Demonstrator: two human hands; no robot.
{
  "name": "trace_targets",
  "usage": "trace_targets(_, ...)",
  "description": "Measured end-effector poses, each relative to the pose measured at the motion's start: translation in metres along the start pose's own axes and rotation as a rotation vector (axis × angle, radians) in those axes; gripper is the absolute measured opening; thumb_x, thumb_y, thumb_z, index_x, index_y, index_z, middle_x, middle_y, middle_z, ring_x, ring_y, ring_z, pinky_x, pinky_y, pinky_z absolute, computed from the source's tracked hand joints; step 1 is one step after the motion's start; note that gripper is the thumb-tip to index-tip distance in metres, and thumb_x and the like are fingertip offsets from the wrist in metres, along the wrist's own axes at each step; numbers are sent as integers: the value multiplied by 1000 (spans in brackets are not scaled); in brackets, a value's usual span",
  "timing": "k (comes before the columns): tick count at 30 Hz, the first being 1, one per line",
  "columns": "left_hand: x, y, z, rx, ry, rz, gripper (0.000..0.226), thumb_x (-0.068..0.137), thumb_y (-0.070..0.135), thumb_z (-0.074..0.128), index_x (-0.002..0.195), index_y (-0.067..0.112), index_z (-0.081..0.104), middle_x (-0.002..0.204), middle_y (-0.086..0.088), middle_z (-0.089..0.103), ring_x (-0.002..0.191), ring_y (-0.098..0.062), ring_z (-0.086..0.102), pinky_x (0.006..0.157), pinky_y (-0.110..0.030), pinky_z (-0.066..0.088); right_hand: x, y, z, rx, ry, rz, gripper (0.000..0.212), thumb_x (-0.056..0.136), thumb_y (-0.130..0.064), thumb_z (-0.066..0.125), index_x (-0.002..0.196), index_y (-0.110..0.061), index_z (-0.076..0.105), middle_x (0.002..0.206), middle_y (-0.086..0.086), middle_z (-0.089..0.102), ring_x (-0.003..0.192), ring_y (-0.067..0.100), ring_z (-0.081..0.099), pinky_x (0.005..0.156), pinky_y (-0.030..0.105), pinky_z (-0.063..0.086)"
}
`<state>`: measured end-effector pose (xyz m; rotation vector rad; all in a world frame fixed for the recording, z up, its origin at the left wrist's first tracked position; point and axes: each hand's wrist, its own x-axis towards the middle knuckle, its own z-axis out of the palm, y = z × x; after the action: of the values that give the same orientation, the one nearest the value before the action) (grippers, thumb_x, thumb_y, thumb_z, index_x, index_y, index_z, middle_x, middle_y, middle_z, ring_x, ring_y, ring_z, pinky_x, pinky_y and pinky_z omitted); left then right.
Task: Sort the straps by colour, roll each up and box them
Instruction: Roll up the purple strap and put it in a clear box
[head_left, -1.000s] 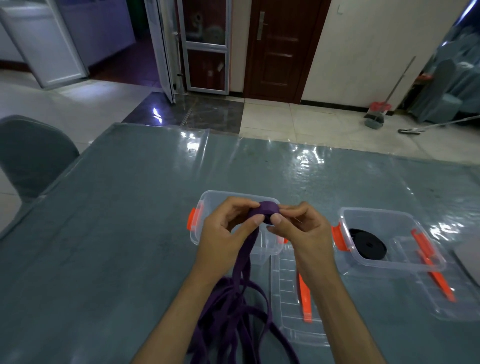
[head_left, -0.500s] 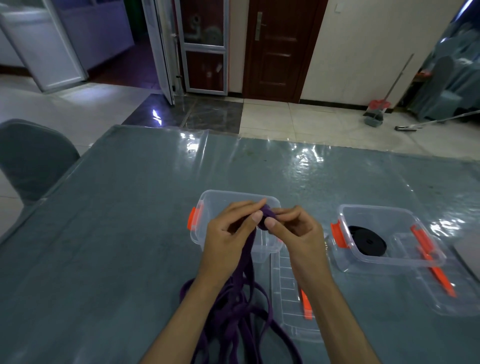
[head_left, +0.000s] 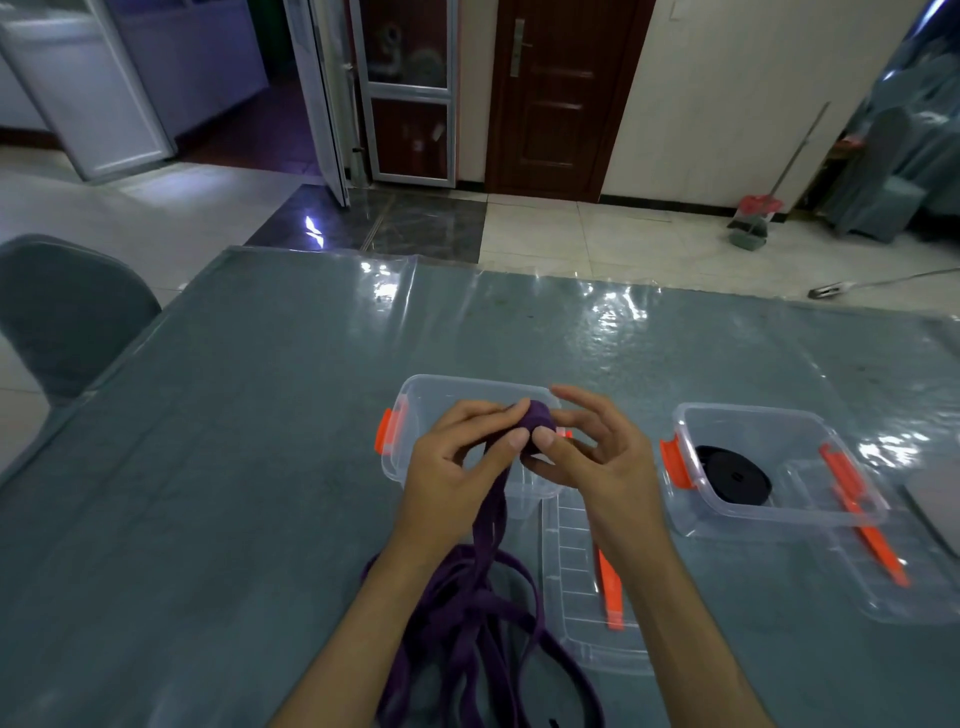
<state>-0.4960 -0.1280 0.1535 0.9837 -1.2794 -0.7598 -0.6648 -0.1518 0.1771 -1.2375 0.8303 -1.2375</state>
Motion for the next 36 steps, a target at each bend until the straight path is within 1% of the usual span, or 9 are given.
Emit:
trace_targets(5, 0, 3, -2, -57, 74, -34, 19, 94, 34, 78, 112, 37, 78, 110, 7, 79, 106, -19, 76, 90, -26, 61, 3, -4, 1, -28, -43, -23, 23, 87, -21, 85, 105, -18, 71, 110, 9, 78, 91, 35, 79, 72, 41, 66)
trace_targets(11, 8, 3, -8, -29, -24, 24, 30, 92, 22, 80, 120, 31, 79, 118, 6, 76, 112, -19, 74, 98, -18, 55, 2, -3, 1, -29, -30, -107, 21, 93, -13, 78, 112, -17, 71, 116, 7, 75, 102, 34, 77, 81, 46, 65)
trace_targets(14, 9, 7, -9, 23, -44, 47, 29, 93, 29, 78, 122, 34, 77, 120, 9, 77, 113, -21, 74, 94, -25, 58, -1, -3, 3, -22, -19, -81, 20, 92, -17, 80, 107, -17, 67, 111, 8, 75, 95, 34, 79, 70, 44, 66)
trace_targets(18, 10, 11, -14, 103, -36, 47, 27, 91, 34, 81, 117, 36, 78, 115, 15, 78, 109, -19, 74, 89, -29, 61, 1, -9, -1, -187, 3, -152, 19, 88, -30, 81, 98, -29, 65, 99, 6, 77, 79, 31, 79, 58, 31, 60)
trace_targets(22, 10, 11, -15, 120, -61, 71, 27, 89, 31, 82, 115, 37, 78, 113, 15, 78, 111, -18, 72, 93, -36, 60, 3, -12, -2, -143, -1, -196, 14, 89, -27, 80, 92, -22, 67, 99, 4, 75, 87, 32, 78, 64, 37, 64)
trace_targets(27, 19, 17, -18, 76, -122, 99, 28, 92, 13, 79, 120, 19, 78, 116, 4, 78, 111, -23, 74, 97, -38, 60, 3, -11, 1, -67, 5, -214, 11, 94, -20, 77, 93, -20, 66, 111, 4, 73, 100, 34, 77, 73, 43, 66)
trace_targets(30, 25, 23, -25, 257, -138, 254, 28, 95, 11, 77, 123, 11, 77, 119, 4, 78, 112, -14, 73, 98, -36, 59, 3, -11, 1, -58, -30, -198, 12, 95, -15, 76, 95, -18, 64, 123, 8, 72, 98, 37, 78, 75, 48, 66)
trace_targets(32, 27, 25, -23, 366, -109, 351, 28, 96, 12, 76, 124, 11, 77, 120, 5, 78, 111, -7, 72, 97, -31, 58, 5, -16, -1, -76, -25, -200, 15, 93, -13, 78, 96, -19, 64, 118, 9, 74, 92, 38, 79, 69, 44, 66)
trace_targets(36, 25, 22, -12, 117, -38, 230, 30, 93, 9, 78, 121, 18, 76, 119, 10, 75, 111, -14, 74, 92, -26, 59, 13, -28, 3, -77, -42, -248, 20, 95, -14, 77, 110, -23, 68, 113, 6, 74, 89, 35, 79, 69, 40, 66)
